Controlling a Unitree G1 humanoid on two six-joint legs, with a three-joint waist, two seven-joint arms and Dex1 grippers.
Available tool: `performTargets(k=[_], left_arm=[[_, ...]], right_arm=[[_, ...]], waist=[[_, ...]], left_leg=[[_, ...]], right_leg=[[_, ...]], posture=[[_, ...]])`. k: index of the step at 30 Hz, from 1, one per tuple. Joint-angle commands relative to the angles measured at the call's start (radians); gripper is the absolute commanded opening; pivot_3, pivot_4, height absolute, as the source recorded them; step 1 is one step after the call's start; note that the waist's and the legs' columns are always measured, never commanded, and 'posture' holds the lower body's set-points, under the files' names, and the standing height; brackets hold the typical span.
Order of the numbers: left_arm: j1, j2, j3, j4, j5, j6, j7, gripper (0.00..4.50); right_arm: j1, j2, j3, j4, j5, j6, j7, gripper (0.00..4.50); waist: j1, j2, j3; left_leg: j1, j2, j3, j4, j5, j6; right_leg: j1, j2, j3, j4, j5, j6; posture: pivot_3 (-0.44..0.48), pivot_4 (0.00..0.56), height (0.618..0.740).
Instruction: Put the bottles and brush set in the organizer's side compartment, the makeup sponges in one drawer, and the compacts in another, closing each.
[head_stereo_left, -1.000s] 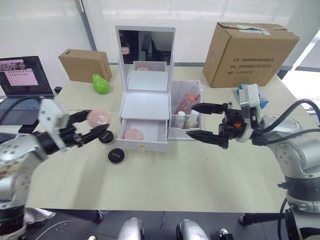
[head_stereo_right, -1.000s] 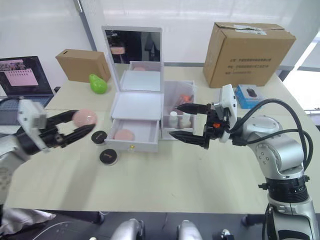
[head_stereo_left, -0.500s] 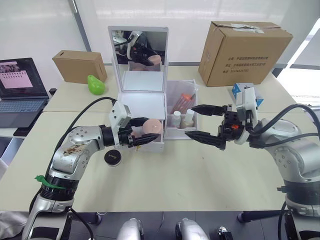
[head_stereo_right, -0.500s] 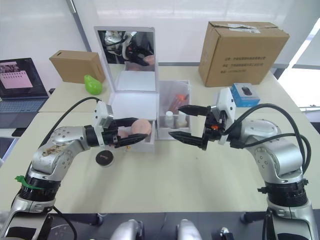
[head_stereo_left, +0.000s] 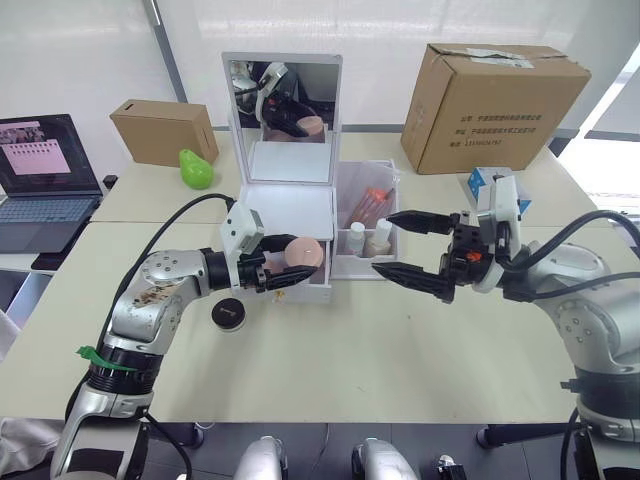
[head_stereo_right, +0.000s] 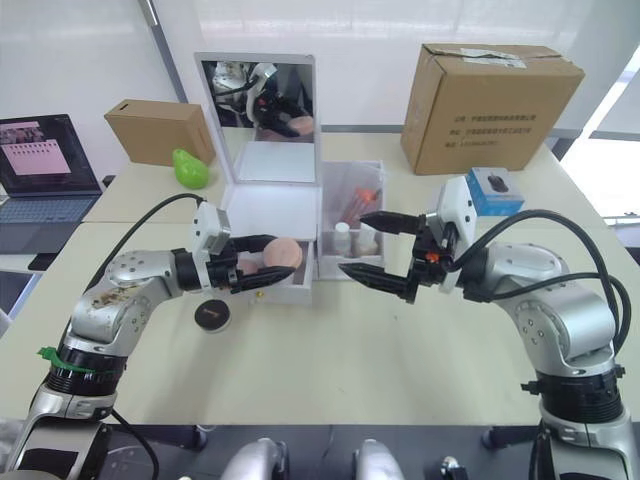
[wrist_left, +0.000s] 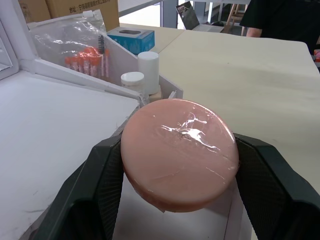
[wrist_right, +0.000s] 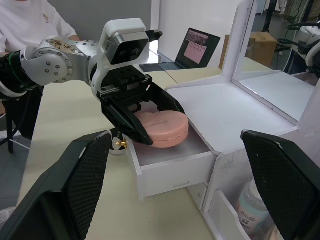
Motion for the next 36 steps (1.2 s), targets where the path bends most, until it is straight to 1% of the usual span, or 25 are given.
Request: performTargets(k=[1,2,3,4,6,13,16,18,21,24,26,27,30,32,33,36], left_arm=[[-0.011,-0.003,0.002,-0.010,0.014,-0.012,0.004,2.92],[-0.011,-0.004,0.003,-0.008,0.016,-0.013,0.004,2.92],[-0.011,-0.005,0.004,-0.008,0.018,-0.013,0.004,3.64],[-0.010,-0.005,0.004,-0.009,0.019,-0.013,0.004,3.81],[-0.010,-0.007,0.005,-0.010,0.020,-0.011,0.003,4.49],[-0.023,-0.003,0.034,-0.028,-0.011,0.008,-0.001,4.49],[-0.034,0.021,0.083,-0.055,-0.059,0.038,-0.012,4.49],[-0.027,0.061,0.132,-0.082,-0.118,0.082,-0.037,4.49],[0.002,0.135,0.195,-0.109,-0.176,0.133,-0.074,3.86],[0.061,0.217,0.242,-0.134,-0.213,0.175,-0.117,2.98],[0.114,0.265,0.260,-0.158,-0.226,0.191,-0.146,2.26],[0.144,0.286,0.270,-0.172,-0.236,0.202,-0.159,2.00],[0.237,0.345,0.280,-0.214,-0.242,0.219,-0.197,0.97],[0.272,0.364,0.270,-0.224,-0.223,0.201,-0.204,0.39],[0.275,0.362,0.263,-0.223,-0.212,0.190,-0.195,0.02],[0.271,0.342,0.225,-0.220,-0.173,0.161,-0.165,0.02]], right_arm=[[-0.005,-0.012,-0.041,-0.032,0.028,0.002,-0.004,4.50],[-0.006,-0.012,-0.041,-0.032,0.029,0.002,-0.004,4.50],[-0.007,-0.012,-0.042,-0.031,0.029,0.003,-0.005,4.50],[-0.006,-0.012,-0.042,-0.032,0.029,0.003,-0.005,4.50],[-0.005,-0.013,-0.043,-0.032,0.029,0.003,-0.004,4.50],[-0.005,-0.014,-0.045,-0.030,0.030,0.003,-0.003,4.50],[-0.003,-0.016,-0.046,-0.032,0.032,0.004,-0.006,4.50],[0.001,-0.019,-0.048,-0.034,0.035,0.005,-0.008,4.50],[0.008,-0.025,-0.052,-0.039,0.041,0.005,-0.011,4.50],[0.014,-0.032,-0.057,-0.041,0.046,0.004,-0.012,4.50],[0.016,-0.033,-0.060,-0.041,0.046,0.004,-0.012,4.50],[0.015,-0.035,-0.062,-0.040,0.046,0.004,-0.011,4.50],[0.015,-0.040,-0.066,-0.032,0.043,0.001,-0.007,4.50],[0.014,-0.041,-0.067,-0.027,0.041,-0.001,-0.005,4.50],[0.014,-0.042,-0.067,-0.026,0.040,-0.002,-0.005,4.50],[0.014,-0.041,-0.064,-0.025,0.039,-0.003,-0.005,4.50]], waist=[[0.001,0.000,0.000],[0.001,0.000,0.000],[0.001,0.000,0.000],[0.001,0.000,0.000],[0.001,0.000,0.000],[0.001,0.000,0.000],[-0.001,0.000,0.000],[-0.004,0.000,0.000],[-0.005,0.000,0.000],[-0.007,0.000,0.000],[-0.007,0.000,0.000],[-0.007,0.000,0.000],[-0.004,0.000,0.000],[-0.001,0.001,0.000],[0.001,0.001,0.000],[0.009,0.001,0.000]], left_leg=[[0.000,0.000,0.000,0.000,0.000,0.000],[0.000,0.000,0.000,0.000,0.000,0.000],[0.000,0.000,0.000,0.000,0.000,0.000],[0.000,0.000,0.000,0.000,0.000,0.000],[0.000,0.000,0.000,0.000,0.000,0.000],[0.000,0.000,0.000,0.000,0.000,0.000],[0.000,0.000,0.000,0.000,0.000,0.000],[0.000,0.000,0.000,0.000,0.000,0.000],[0.000,0.001,-0.001,0.000,0.000,0.000],[0.001,0.001,-0.001,0.000,0.000,0.000],[0.001,0.001,0.000,0.000,0.000,0.000],[0.001,0.001,0.000,-0.001,0.000,0.000],[0.001,0.001,0.000,0.000,0.000,0.000],[0.001,0.000,0.000,-0.001,0.000,0.000],[0.001,0.000,0.001,0.000,0.000,0.000],[0.000,0.000,0.001,0.000,0.000,0.000]], right_leg=[[0.000,0.000,0.000,0.000,0.000,0.000],[0.000,0.000,0.000,0.000,0.000,0.000],[0.000,0.000,0.000,0.000,0.000,0.000],[0.000,0.000,0.000,0.000,0.000,0.000],[0.000,0.000,0.000,0.000,0.000,0.000],[0.000,0.000,0.000,0.000,0.000,0.000],[0.000,0.000,0.000,0.000,0.000,0.000],[0.000,0.000,0.000,0.000,0.000,0.000],[0.000,0.000,0.000,0.000,0.000,0.000],[0.000,0.000,0.000,0.000,0.000,0.000],[0.000,0.000,0.000,0.000,0.000,0.000],[0.000,0.000,0.000,0.000,0.000,0.000],[0.000,-0.001,0.000,0.000,0.000,0.000],[0.000,-0.002,-0.001,0.000,-0.001,0.000],[0.000,-0.002,-0.001,0.000,-0.001,0.000],[0.000,-0.003,-0.002,-0.001,-0.001,-0.001]], posture=[[0.000,0.150,0.740],[0.000,0.150,0.740],[0.000,0.150,0.740],[0.000,0.150,0.740],[0.000,0.150,0.740],[0.000,0.150,0.740],[0.000,0.150,0.740],[0.000,0.150,0.740],[0.000,0.150,0.740],[0.000,0.150,0.740],[0.000,0.150,0.740],[0.000,0.150,0.740],[0.000,0.150,0.740],[0.000,0.150,0.740],[0.000,0.150,0.740],[0.000,0.150,0.740]])
